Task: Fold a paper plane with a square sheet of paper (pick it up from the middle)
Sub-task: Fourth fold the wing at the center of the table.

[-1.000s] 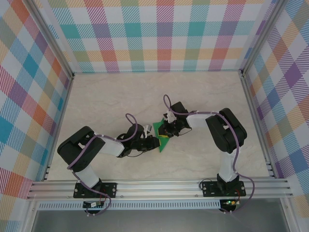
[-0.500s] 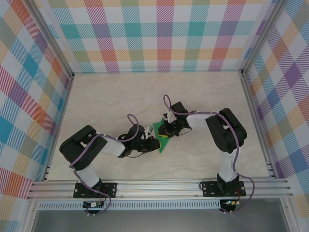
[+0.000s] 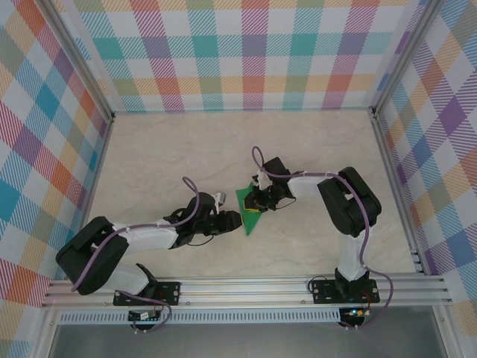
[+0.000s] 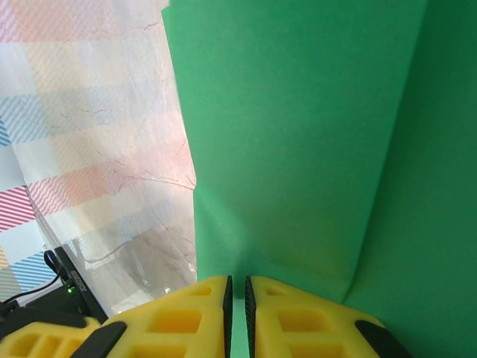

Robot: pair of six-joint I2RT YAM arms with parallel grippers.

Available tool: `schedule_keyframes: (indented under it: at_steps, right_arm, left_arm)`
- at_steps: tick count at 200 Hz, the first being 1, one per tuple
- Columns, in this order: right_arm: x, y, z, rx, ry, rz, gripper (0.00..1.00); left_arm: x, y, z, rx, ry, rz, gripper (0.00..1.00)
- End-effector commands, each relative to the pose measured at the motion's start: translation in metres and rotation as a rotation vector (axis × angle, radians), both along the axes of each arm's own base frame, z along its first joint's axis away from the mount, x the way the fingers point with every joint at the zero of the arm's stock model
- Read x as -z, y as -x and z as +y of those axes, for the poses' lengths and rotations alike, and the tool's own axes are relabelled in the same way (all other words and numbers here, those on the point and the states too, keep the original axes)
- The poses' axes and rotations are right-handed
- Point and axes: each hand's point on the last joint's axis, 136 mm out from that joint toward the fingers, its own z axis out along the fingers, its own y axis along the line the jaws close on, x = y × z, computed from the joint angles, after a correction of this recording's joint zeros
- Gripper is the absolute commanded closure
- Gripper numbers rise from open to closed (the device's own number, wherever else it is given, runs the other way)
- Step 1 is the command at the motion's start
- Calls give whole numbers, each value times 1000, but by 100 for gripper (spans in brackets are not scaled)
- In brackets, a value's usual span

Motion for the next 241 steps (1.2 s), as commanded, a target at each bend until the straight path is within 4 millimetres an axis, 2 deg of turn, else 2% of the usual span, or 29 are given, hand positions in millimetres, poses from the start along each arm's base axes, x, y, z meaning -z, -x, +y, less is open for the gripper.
schedule_keyframes:
  at_steps: [1, 40, 82, 121, 178, 210, 241]
  right_arm:
    - [20, 12, -16, 8, 98, 25, 84]
    - [19, 11, -15, 9, 92, 26, 84]
    - [18, 12, -15, 6, 94, 26, 84]
    - [18, 13, -15, 4, 95, 28, 84]
    - [21, 13, -16, 4, 97, 31, 84]
    - [22, 14, -16, 6, 100, 34, 84]
    - [21, 14, -17, 7, 102, 30, 84]
  left_arm:
    - [-10, -6, 1, -16, -33, -26, 61]
    - [-23, -23, -20, -21, 27, -45, 74]
    - [-7, -34, -37, -22, 38, -18, 79]
    - [4, -41, -42, -29, 33, -20, 79]
    - [8, -39, -49, 1, 62, -15, 78]
    - [29, -34, -48, 5, 28, 54, 79]
    - [46, -20, -52, 31, 43, 122, 79]
